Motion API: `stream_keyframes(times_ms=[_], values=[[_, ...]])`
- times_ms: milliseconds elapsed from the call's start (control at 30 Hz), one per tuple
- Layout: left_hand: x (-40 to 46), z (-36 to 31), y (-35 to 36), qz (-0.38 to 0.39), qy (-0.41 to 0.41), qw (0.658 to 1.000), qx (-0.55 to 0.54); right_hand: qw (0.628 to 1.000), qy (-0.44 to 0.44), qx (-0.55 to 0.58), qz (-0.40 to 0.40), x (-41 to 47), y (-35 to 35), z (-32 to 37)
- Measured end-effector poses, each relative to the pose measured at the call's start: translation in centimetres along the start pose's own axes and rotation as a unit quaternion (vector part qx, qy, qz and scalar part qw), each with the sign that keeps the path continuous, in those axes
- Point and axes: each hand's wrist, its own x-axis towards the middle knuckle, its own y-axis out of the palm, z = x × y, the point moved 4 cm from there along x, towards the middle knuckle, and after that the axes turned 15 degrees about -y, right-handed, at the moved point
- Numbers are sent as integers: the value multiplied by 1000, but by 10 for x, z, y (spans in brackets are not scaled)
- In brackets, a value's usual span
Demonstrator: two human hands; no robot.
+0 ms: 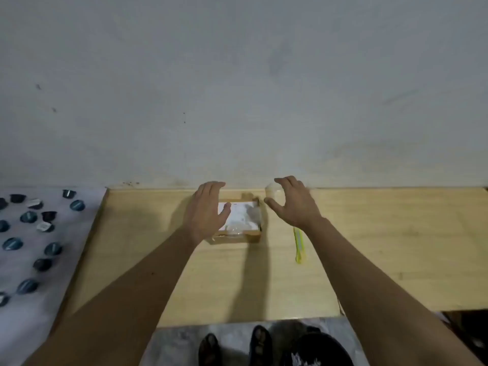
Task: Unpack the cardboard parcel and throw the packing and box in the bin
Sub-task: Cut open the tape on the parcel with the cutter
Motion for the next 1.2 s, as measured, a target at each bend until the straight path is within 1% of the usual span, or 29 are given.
stream_keyframes(times_ms=[100, 200, 333, 567, 800, 1000, 1200], values=[[-2, 7, 43, 53, 6, 999, 2, 999, 37, 21, 10, -17, 35, -21], [-14, 17, 83, 90, 13, 995, 35, 996, 68, 45, 28, -45, 73, -41], [-22, 28, 114, 79, 44, 993, 80, 993, 101, 46, 33, -75, 108, -65], [-23, 30, 129, 58, 45, 996, 51, 978, 203, 28, 27, -115, 142, -96], [-23, 34, 131, 62, 43, 996, 45, 958, 267, 110, -8, -125, 166, -98], [-24, 36, 132, 65, 36, 996, 40, 947, 276, 160, -28, -132, 180, -96], [-26, 35, 133, 69, 40, 996, 47, 951, 243, 189, -30, -130, 187, -88]])
